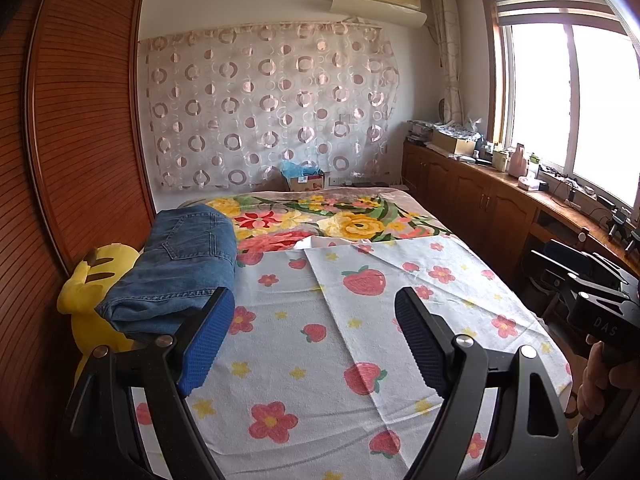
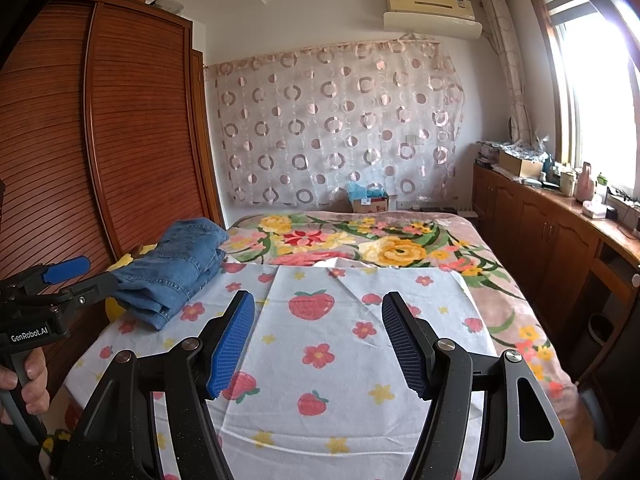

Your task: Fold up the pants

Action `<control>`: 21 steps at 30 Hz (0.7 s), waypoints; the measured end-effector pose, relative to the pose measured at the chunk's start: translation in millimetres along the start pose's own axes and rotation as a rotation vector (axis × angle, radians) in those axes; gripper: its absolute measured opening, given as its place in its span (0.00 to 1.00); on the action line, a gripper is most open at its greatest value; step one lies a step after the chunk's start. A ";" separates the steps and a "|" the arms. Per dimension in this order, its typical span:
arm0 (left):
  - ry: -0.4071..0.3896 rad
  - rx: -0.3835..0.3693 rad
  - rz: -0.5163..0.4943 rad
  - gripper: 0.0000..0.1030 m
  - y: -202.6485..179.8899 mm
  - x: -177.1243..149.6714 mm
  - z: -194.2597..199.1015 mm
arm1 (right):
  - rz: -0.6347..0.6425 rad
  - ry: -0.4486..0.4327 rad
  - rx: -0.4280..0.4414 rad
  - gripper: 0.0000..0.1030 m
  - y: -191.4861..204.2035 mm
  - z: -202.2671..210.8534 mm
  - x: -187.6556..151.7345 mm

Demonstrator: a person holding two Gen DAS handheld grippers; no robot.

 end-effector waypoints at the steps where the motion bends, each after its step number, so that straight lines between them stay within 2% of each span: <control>1: 0.001 0.001 0.000 0.81 -0.2 -0.2 -0.5 | -0.001 0.000 -0.001 0.66 0.0 -0.1 -0.1; 21: 0.000 0.001 0.000 0.81 -0.4 -0.6 -0.4 | -0.002 0.001 -0.005 0.66 0.5 3.1 1.6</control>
Point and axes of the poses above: each gripper's, at about its wrist camera, not at the fingertips, and z roughly against the way its jaws point, y to its left, x to its top, the point moved 5 cm from there along -z, roughly the way its jaws point
